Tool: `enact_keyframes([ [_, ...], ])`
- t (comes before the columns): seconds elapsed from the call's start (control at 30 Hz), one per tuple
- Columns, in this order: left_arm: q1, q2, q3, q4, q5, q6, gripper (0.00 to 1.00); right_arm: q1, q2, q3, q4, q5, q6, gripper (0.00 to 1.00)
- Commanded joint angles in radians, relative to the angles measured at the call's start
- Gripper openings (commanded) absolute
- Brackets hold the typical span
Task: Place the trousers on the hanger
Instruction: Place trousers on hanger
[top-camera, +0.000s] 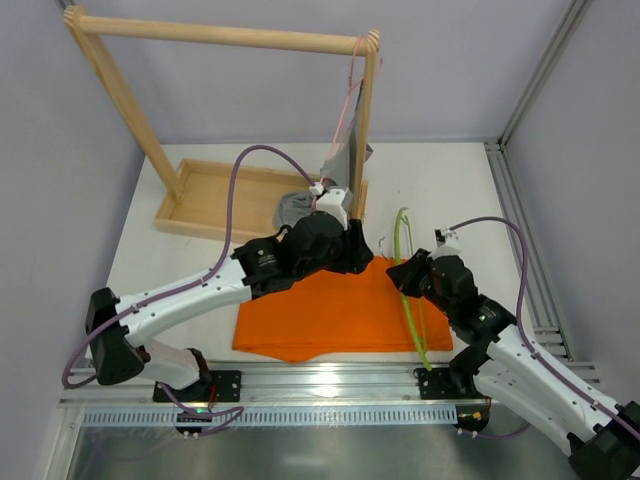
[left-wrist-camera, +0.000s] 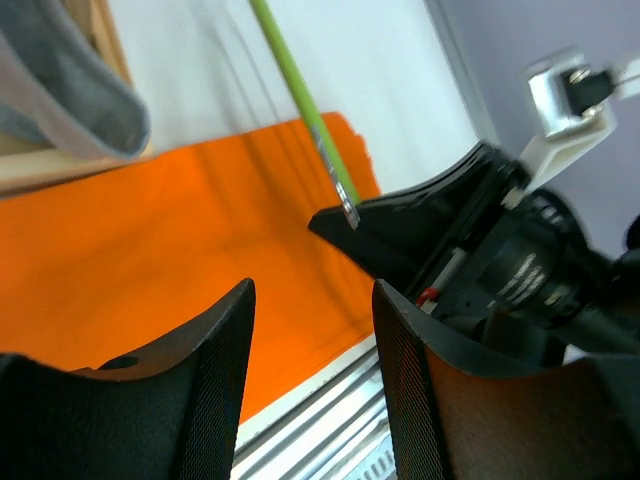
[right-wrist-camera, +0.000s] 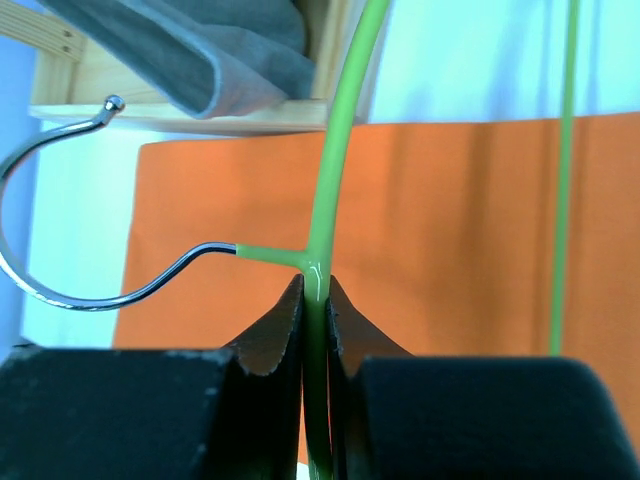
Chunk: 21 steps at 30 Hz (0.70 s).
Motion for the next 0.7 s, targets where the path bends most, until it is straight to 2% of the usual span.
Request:
enact_keyframes([
  [0.0, 0.006, -0.060, -0.097, -0.052, -0.017, 0.015, 0.51, -0.002, 0.025, 0.004, 0.208, -0.060, 0.069, 0.04],
  [0.33, 0.012, -0.244, -0.288, -0.095, -0.091, -0.030, 0.52, -0.002, 0.145, -0.025, 0.421, -0.166, 0.141, 0.04],
  [0.47, 0.017, -0.290, -0.306, -0.066, -0.109, -0.036, 0.53, -0.002, 0.181, -0.099, 0.625, -0.237, 0.201, 0.04],
  [0.57, 0.018, -0.282, -0.297, -0.031, -0.099, -0.031, 0.53, -0.002, 0.175, -0.179, 0.719, -0.234, 0.237, 0.04],
  [0.67, 0.018, -0.249, -0.285, 0.012, -0.072, -0.027, 0.53, -0.015, 0.130, -0.254, 0.718, -0.185, 0.246, 0.13],
])
